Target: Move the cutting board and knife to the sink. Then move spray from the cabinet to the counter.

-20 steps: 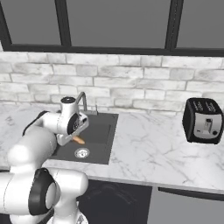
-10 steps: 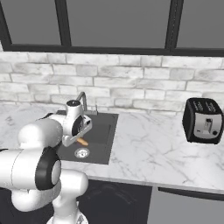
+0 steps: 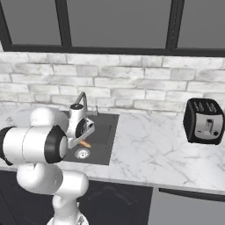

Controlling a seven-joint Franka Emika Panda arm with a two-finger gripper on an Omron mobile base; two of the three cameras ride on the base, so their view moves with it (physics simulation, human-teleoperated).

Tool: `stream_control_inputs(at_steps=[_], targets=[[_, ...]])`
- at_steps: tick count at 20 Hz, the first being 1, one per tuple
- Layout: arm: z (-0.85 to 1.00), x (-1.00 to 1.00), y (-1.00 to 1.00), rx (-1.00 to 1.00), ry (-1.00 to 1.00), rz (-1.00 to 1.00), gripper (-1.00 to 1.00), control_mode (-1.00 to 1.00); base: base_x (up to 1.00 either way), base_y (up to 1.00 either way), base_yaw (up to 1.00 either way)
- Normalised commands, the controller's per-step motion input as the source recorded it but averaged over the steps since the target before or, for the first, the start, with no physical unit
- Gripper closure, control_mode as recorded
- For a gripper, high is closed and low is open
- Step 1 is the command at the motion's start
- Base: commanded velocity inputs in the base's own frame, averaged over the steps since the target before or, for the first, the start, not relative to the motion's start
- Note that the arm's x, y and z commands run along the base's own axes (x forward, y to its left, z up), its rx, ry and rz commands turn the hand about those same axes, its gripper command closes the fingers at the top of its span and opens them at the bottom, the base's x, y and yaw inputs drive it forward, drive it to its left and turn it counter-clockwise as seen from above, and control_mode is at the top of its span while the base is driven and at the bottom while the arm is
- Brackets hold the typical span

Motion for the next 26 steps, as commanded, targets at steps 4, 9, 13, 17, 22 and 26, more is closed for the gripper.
stream_control_inputs(at_steps=[4, 9, 13, 17, 22, 26], targets=[[-0.21, 0.31, 0.00, 0.00, 0.03, 0.00, 1.00, -1.00, 0.00, 0.00, 0.00], [-0.22, 0.28, 0.00, -0.01, 0.04, 0.00, 1.00, -1.00, 0.00, 0.00, 0.00], [-0.28, 0.26, 0.00, -0.03, 0.04, 0.00, 1.00, -1.00, 0.00, 0.00, 0.00], [-0.29, 0.27, 0.00, -0.03, 0.02, 0.00, 1.00, -1.00, 0.00, 0.00, 0.00], [-0.34, 0.17, 0.00, -0.04, 0.00, 0.00, 1.00, -1.00, 0.00, 0.00, 0.00], [-0.34, 0.02, 0.00, -0.04, 0.00, 0.00, 1.00, -1.00, 0.00, 0.00, 0.00]])
